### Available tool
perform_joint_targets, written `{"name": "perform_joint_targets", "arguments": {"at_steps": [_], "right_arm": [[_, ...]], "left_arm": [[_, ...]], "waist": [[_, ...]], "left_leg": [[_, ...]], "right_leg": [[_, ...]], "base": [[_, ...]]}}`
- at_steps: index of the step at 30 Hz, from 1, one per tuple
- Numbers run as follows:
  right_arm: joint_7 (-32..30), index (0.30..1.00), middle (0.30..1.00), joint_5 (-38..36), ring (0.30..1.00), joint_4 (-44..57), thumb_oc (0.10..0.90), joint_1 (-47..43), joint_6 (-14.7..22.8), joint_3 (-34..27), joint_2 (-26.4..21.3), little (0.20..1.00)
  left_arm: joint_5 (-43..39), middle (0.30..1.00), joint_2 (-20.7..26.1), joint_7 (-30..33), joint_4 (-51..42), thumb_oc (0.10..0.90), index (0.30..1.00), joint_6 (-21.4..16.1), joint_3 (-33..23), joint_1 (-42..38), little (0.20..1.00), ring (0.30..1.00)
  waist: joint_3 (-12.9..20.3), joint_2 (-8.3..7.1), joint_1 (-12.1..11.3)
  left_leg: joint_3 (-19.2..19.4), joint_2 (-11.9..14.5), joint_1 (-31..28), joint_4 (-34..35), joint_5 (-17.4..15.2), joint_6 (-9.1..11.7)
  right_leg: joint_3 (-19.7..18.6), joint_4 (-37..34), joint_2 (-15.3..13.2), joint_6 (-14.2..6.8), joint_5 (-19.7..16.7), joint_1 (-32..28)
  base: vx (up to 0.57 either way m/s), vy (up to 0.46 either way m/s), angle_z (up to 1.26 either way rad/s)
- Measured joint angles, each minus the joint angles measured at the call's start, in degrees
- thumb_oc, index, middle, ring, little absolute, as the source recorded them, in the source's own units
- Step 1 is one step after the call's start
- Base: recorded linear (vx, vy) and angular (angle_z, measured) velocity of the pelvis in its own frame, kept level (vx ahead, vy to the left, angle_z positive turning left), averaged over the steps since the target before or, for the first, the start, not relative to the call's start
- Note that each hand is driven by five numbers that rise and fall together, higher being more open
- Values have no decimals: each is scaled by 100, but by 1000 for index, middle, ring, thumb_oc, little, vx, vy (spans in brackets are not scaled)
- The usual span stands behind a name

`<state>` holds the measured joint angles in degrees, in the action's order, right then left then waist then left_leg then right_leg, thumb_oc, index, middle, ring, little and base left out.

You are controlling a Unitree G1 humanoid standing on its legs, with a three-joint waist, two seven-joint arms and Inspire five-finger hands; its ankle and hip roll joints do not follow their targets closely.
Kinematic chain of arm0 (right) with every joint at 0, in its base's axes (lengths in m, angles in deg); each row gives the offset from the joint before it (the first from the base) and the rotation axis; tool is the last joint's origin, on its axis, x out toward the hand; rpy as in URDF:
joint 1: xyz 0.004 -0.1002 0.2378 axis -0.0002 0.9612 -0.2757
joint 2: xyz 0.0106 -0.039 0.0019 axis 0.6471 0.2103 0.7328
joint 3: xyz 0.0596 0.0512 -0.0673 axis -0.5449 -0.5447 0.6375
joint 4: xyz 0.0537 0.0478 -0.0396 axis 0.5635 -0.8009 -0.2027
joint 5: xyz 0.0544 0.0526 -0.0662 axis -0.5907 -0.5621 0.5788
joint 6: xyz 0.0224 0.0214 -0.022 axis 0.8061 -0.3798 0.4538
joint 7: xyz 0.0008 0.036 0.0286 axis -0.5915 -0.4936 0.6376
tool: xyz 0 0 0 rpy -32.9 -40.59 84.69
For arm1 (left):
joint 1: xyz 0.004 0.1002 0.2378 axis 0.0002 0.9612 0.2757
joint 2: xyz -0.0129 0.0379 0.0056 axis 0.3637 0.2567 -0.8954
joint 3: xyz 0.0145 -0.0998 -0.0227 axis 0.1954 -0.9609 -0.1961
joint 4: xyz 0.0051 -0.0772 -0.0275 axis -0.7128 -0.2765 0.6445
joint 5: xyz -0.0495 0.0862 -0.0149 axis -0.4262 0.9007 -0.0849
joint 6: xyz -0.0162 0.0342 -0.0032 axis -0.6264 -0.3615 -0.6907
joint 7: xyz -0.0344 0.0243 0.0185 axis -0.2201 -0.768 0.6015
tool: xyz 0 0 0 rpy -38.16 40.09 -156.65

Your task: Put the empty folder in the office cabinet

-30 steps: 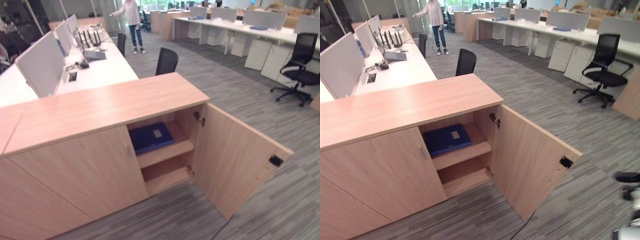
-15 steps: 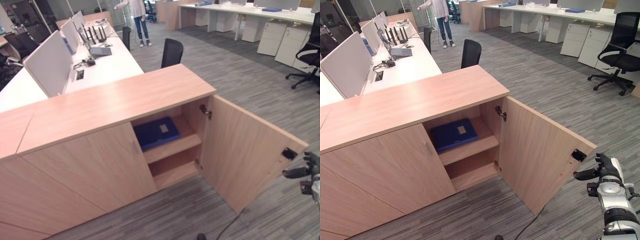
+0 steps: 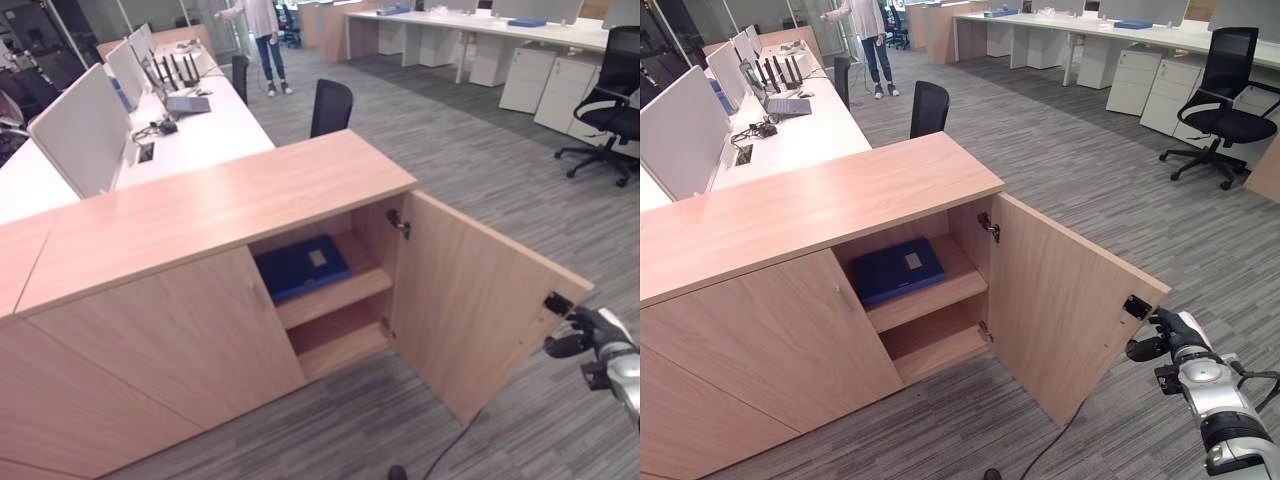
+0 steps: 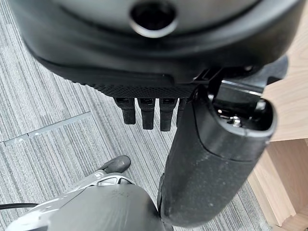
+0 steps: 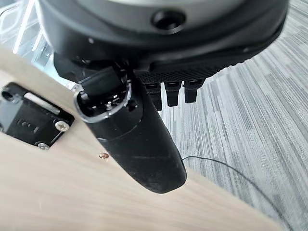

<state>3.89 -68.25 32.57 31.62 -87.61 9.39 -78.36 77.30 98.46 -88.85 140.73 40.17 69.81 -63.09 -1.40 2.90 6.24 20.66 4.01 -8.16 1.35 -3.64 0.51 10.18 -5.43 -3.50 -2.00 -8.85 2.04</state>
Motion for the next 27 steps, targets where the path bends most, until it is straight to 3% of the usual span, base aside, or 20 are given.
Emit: {"name": "perform_joint_targets", "arguments": {"at_steps": [7, 11, 12, 14, 19, 21, 22, 23, 25, 26, 27], "right_arm": [[-208, 900, 900, -1025, 900, 69, 800, 90, -30, -153, 422, 900], [-220, 900, 900, -1232, 900, 942, 800, 648, -114, -43, 516, 900], [-309, 900, 900, -1463, 900, 1748, 800, 1178, -130, -85, 607, 900], [-257, 900, 900, -1493, 900, 2201, 800, 1331, -131, 130, 672, 900], [-81, 900, 900, -1147, 900, 3276, 800, 1478, -156, 1221, 606, 900], [167, 900, 900, -961, 900, 3525, 800, 1097, -195, 2068, 517, 900], [410, 900, 900, -914, 900, 3710, 800, 895, -196, 2388, 534, 900], [581, 900, 900, -850, 900, 3919, 800, 712, -196, 2583, 591, 900], [679, 900, 900, -811, 900, 4324, 800, 121, -159, 2575, 1147, 900], [702, 900, 900, -816, 900, 4394, 800, -134, -74, 2553, 1277, 900], [766, 900, 900, -818, 900, 4472, 800, -480, 160, 2570, 1450, 900]], "left_arm": [[-200, 900, -6, 9, -76, 800, 900, 7, -21, 69, 900, 900], [-234, 900, -15, -1, -107, 800, 900, 12, -59, 118, 900, 900], [-243, 900, -33, -34, -184, 800, 900, 22, -149, 198, 900, 900], [-235, 900, -38, -42, -179, 800, 900, 23, -233, 249, 900, 900], [-156, 900, -46, -37, -203, 800, 900, 21, -255, 247, 900, 900], [-131, 900, -56, -19, -274, 800, 900, 20, -251, 249, 900, 900], [-132, 900, -12, -21, -312, 800, 900, 10, -218, 238, 900, 900], [-133, 900, 28, -23, -317, 800, 900, 12, -202, 202, 900, 900], [-134, 900, 40, -45, -209, 800, 900, 18, -201, -5, 900, 900], [-132, 900, 28, -26, -148, 800, 900, 23, -213, -43, 900, 900], [-131, 900, -73, 2, -115, 800, 900, 27, -204, -102, 900, 900]], "waist": [[-6, -15, 14], [-4, -11, 14], [1, -3, 41], [-1, -7, 195], [19, -69, 213], [59, -128, 152], [84, -228, 122], [76, -350, 107], [80, -502, -49], [82, -491, -106], [78, -237, -227]], "left_leg": [[-27, -5, 4, 77, 14, -20], [-91, -6, 11, 107, 46, -15], [-110, -4, 4, 129, 63, -10], [-109, 4, 5, 127, 75, 8], [-175, -4, 1, 165, 57, 56], [-248, 75, 44, 202, 57, 50], [-279, 130, 118, 195, 58, 51], [-323, 119, 131, 209, 77, 81], [-395, 59, 180, 291, 103, 104], [-405, 64, 212, 293, 95, 92], [-565, 321, 305, 343, 64, 54]], "right_leg": [[143, 1, -19, -1, -1, 27], [147, 1, 0, 29, -22, 52], [146, 0, 17, 58, -32, 58], [144, 0, 26, 62, -35, 61], [211, 13, 58, 56, -38, 144], [297, 323, 118, 84, 86, 338], [328, 650, 117, 84, 254, 537], [412, 632, 102, 35, 314, 580], [676, 151, 135, -27, 294, 464], [727, 45, 165, -153, 322, 458], [756, 308, 346, -5, 387, 590]], "base": [[-16, 7, -5], [-5, 4, -1], [-29, 8, -10], [-15, 3, -10], [-6, 4, -35], [-4, -1, -30], [-11, -6, -10], [-11, -9, 15], [-3, -6, 5], [0, -9, -16], [3, -12, 33]]}}
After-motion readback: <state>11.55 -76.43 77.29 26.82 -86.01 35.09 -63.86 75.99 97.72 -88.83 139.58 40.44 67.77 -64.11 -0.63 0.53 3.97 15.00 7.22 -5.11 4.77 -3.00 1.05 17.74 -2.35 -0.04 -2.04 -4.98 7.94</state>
